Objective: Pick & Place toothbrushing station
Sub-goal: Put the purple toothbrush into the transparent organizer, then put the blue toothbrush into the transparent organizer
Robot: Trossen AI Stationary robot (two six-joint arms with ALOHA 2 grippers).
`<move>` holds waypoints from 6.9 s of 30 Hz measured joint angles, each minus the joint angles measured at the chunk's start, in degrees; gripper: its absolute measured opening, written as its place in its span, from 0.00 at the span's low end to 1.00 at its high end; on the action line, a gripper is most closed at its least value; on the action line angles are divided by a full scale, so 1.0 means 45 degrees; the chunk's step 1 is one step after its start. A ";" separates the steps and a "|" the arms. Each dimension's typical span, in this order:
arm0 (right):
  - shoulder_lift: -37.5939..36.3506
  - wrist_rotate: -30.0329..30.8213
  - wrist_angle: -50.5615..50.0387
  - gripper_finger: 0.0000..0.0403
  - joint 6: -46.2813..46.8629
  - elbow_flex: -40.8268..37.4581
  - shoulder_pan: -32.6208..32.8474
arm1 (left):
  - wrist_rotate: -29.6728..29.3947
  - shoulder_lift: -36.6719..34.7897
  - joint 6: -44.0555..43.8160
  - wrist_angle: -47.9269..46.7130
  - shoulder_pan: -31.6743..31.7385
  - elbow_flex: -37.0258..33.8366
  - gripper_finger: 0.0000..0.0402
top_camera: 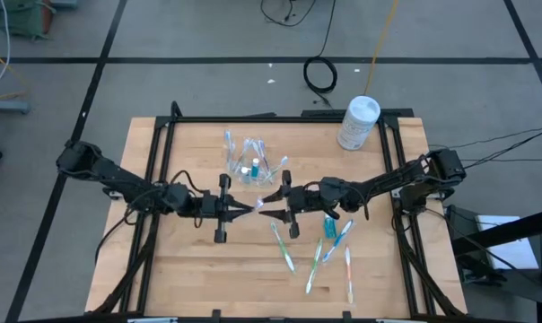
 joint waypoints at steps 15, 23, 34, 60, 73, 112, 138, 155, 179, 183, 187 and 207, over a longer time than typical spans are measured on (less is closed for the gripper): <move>0.0000 0.0000 0.0396 0.31 0.0261 0.0000 0.0005 | -0.0096 0.0350 0.0079 -0.0033 0.0119 0.0005 0.01; 0.0000 0.0005 0.0374 0.18 0.0252 0.0000 0.0005 | -0.0443 0.0330 -0.0008 -0.0035 0.0192 0.0005 0.02; 0.0000 0.0036 0.0000 0.04 -0.0130 0.0000 0.0007 | -0.0810 0.0330 -0.0829 -0.0547 0.0192 0.0005 0.09; -0.1395 0.4635 -0.5736 0.03 0.0982 0.0609 -0.1796 | -0.4110 0.0296 -0.1397 -0.3157 0.0192 0.0019 0.46; 0.0336 0.2549 -0.6576 0.03 0.2757 0.1136 -0.3716 | -0.4028 0.0296 -0.1329 -0.3913 0.0192 0.0019 0.37; -0.0549 0.2126 -0.3026 0.30 -0.0748 0.1117 -0.3628 | -0.4022 0.0296 -0.1695 -0.4178 0.0192 0.0015 0.37; -0.0959 0.2681 -0.7746 0.23 -0.0681 0.1161 -0.4152 | -0.4022 0.0296 -0.1727 -0.4293 0.0192 0.0007 0.37; -0.4915 0.2191 -2.0691 0.24 0.8416 0.1132 0.0473 | -0.4027 0.0301 -0.1055 -0.4271 0.0206 0.0005 0.37; -0.4886 0.3575 -1.5093 0.29 0.9070 -0.4423 0.2715 | -0.4027 0.0301 -0.1283 -0.4247 0.0206 0.0005 0.37; -0.4891 0.4596 -1.4951 0.29 1.0490 -0.4834 0.2032 | -0.4027 0.0301 -0.1373 -0.4251 0.0206 0.0005 0.37; -0.4888 0.4436 -1.4946 0.29 1.1199 -0.5032 0.1443 | -0.4027 0.0301 -0.1373 -0.4251 0.0206 0.0005 0.37; -0.4891 -0.0057 -1.4704 0.29 1.1466 -0.5037 0.1810 | -0.4027 0.0301 -0.1368 -0.4256 0.0203 0.0007 0.37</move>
